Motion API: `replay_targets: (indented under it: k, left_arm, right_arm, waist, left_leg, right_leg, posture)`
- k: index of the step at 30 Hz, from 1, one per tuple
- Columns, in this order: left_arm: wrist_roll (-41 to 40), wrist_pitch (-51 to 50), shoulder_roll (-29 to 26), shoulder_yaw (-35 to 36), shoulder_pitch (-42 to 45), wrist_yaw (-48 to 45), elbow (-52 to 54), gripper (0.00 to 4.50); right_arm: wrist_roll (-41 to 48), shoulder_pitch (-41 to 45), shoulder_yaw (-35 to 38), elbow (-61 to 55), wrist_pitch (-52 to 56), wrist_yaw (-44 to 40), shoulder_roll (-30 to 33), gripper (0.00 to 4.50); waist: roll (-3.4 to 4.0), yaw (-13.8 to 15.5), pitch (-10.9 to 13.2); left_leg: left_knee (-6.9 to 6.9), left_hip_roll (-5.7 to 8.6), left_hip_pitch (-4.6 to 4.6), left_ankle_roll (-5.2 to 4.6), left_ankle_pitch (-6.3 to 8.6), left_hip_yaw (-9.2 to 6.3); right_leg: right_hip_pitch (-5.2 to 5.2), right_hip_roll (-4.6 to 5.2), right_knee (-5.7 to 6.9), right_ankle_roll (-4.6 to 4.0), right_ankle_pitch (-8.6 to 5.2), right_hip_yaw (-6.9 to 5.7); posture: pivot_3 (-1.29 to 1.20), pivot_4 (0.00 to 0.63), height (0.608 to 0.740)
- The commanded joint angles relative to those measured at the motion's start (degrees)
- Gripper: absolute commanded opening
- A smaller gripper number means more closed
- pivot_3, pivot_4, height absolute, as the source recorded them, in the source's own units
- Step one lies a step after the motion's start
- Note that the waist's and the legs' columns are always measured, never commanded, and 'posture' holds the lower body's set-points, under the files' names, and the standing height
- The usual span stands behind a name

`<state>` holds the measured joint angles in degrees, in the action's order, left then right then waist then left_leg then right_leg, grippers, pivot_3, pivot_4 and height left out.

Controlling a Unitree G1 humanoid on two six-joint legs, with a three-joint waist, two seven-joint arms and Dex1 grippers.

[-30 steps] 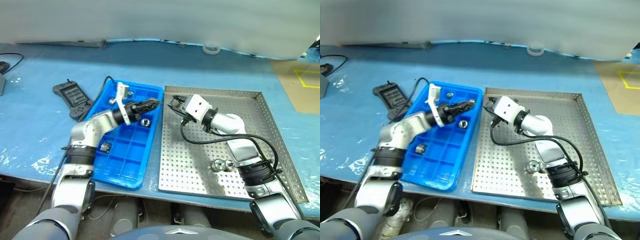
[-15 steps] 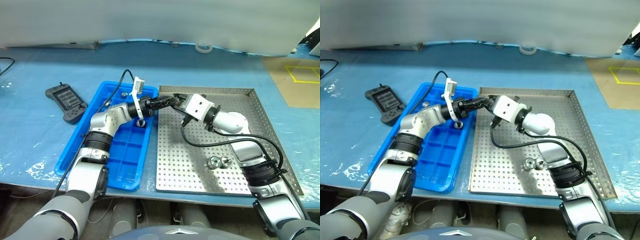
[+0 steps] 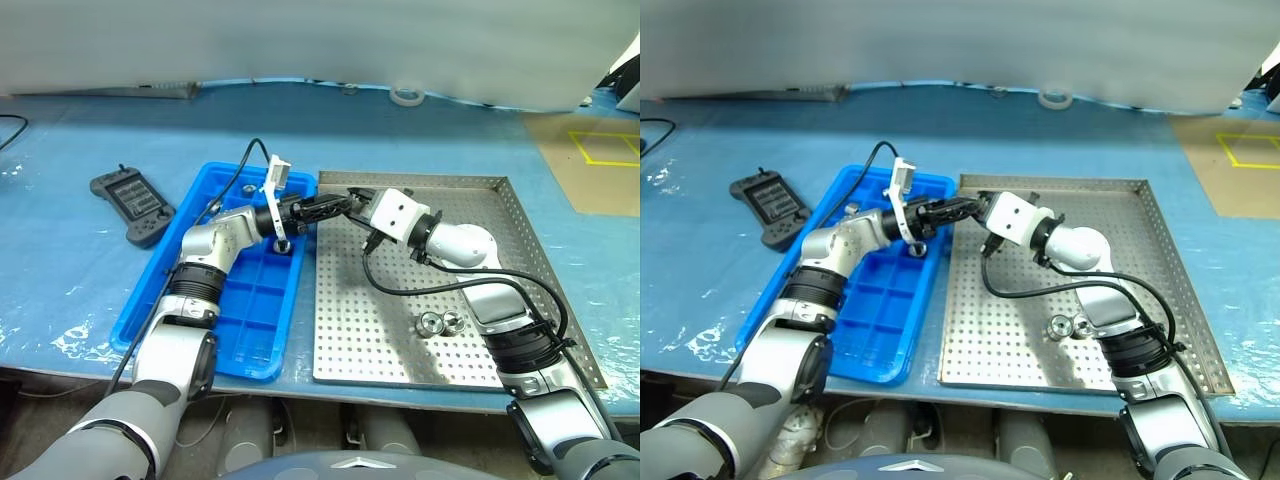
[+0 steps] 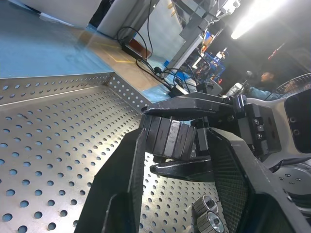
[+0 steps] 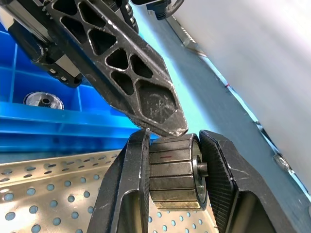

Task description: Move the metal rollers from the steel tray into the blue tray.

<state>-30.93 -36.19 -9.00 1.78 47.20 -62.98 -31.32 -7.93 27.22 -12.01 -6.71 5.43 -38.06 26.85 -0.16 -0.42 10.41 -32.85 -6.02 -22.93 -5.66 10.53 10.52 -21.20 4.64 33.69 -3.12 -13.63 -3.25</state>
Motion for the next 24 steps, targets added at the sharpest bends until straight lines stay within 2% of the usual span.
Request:
replay_targets:
  k: [1,5,14,18,24]
  left_arm:
    - [0.3,-1.0,3.0,-2.5,1.9,-1.7,-0.9,2.61]
    - [2.1,-0.1,3.5,-2.9,1.8,0.1,-0.4,3.92]
    - [1.6,1.2,5.2,-0.5,3.7,2.7,-3.3,3.92]
    - [0.9,2.2,5.5,2.8,6.1,5.7,-6.5,3.92]
    - [-2.0,0.9,4.3,6.5,8.5,5.0,-7.8,3.92]
  right_arm:
    - [0.6,1.8,0.4,-2.7,-0.8,0.6,-0.8,1.23]
    - [0.4,1.8,0.5,-2.6,-0.8,0.7,-1.1,1.23]
    - [0.1,1.7,0.5,-2.2,-1.0,0.9,-1.1,1.23]
    - [-0.1,1.5,0.5,-2.1,-1.1,0.9,-1.1,1.23]
    - [-0.2,1.5,0.5,-1.8,-1.2,1.1,-1.2,1.23]
  waist:
    - [0.00,0.0,0.0]
    - [0.00,0.0,0.0]
    - [0.01,-0.3,0.0]
    - [0.01,-0.3,0.0]
    - [0.02,-0.3,0.0]
  left_leg:
    - [0.00,0.00,0.00,0.00,0.00,0.00]
    - [-0.02,0.00,-0.06,-0.03,0.02,0.00]
    - [-0.02,-0.01,-0.07,-0.04,0.03,0.00]
    - [-0.05,0.00,-0.10,-0.07,0.05,0.00]
    - [-0.05,0.00,-0.13,-0.08,0.04,0.00]
  right_leg:
    - [0.00,0.00,0.00,0.00,0.00,0.00]
    - [-0.02,0.01,-0.01,0.00,0.00,0.00]
    - [-0.04,0.01,-0.01,0.00,0.00,-0.01]
    - [-0.03,0.02,-0.04,0.00,0.00,-0.01]
    - [-0.09,0.02,-0.03,0.00,0.00,-0.01]
  posture:
    - [-0.21,0.150,0.740]
    - [-0.21,0.150,0.740]
    - [-0.21,0.150,0.740]
    - [-0.21,0.150,0.740]
    - [-0.21,0.150,0.740]
